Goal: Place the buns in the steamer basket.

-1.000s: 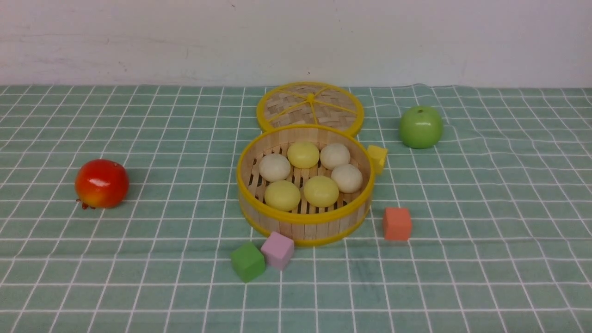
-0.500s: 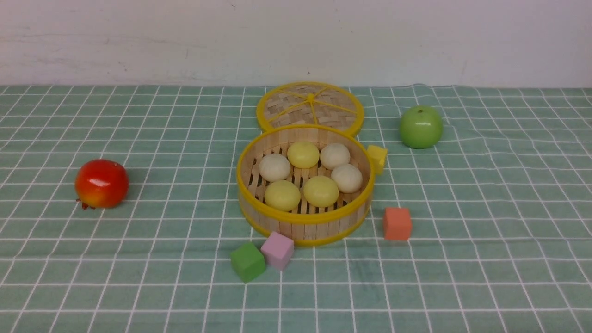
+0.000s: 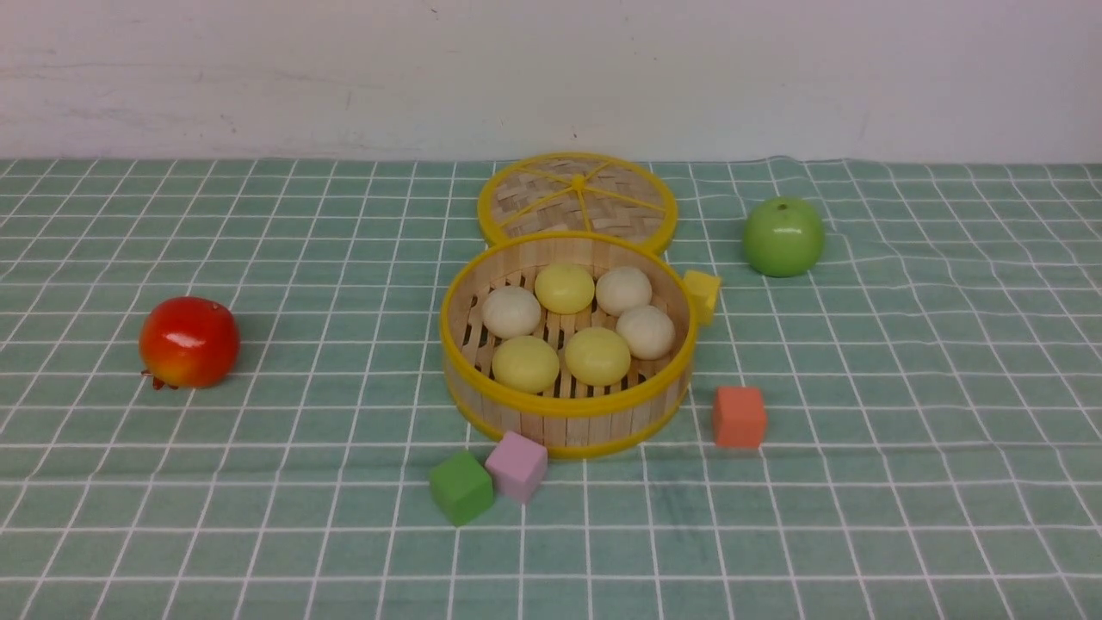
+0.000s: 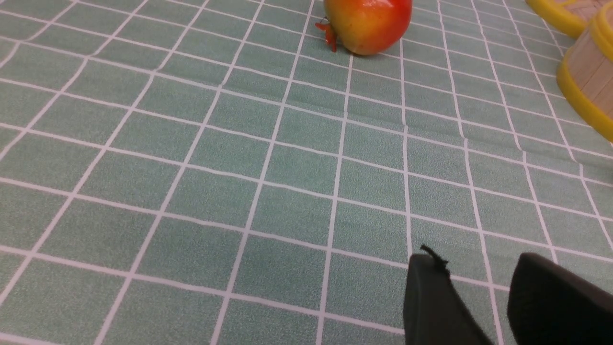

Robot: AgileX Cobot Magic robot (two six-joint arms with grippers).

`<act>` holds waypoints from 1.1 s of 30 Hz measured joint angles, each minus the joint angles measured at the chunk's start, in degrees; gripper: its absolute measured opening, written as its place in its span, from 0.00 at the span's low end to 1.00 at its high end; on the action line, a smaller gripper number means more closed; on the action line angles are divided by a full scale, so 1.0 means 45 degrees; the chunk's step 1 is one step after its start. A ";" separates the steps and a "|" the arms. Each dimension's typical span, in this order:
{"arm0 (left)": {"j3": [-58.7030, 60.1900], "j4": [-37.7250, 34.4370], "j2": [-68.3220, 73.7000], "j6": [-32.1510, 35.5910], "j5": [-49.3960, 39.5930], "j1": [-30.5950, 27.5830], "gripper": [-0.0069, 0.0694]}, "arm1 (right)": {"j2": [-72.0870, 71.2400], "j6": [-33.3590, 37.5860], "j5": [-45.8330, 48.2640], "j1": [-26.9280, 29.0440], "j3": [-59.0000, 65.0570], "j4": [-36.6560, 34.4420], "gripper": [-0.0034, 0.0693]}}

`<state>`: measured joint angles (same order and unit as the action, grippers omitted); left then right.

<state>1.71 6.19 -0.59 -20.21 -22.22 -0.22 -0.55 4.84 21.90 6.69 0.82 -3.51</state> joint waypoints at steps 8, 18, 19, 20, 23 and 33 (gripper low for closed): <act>0.0000 0.0000 0.0000 0.0000 0.0000 0.0000 0.40 | 0.0000 0.0000 0.0000 0.0000 0.0000 0.0000 0.18; 0.0000 0.0000 0.0000 0.0000 0.0000 0.0000 0.40 | 0.0000 0.0000 0.0000 0.0000 0.0000 0.0000 0.19; 0.0000 0.0000 0.0000 0.0000 0.0000 0.0000 0.40 | 0.0000 0.0000 0.0000 0.0000 0.0000 0.0000 0.19; 0.0000 0.0000 0.0000 0.0000 0.0000 0.0000 0.40 | 0.0000 0.0000 0.0000 0.0000 0.0000 0.0000 0.19; 0.0000 0.0000 0.0000 0.0000 0.0000 0.0000 0.40 | 0.0000 0.0000 0.0000 0.0000 0.0000 0.0000 0.20; 0.0000 0.0000 0.0000 0.0000 0.0000 0.0000 0.40 | 0.0000 0.0000 0.0000 0.0000 0.0000 0.0000 0.21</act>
<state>1.71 6.19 -0.59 -20.21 -22.22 -0.22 -0.55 4.84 21.90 6.69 0.82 -3.51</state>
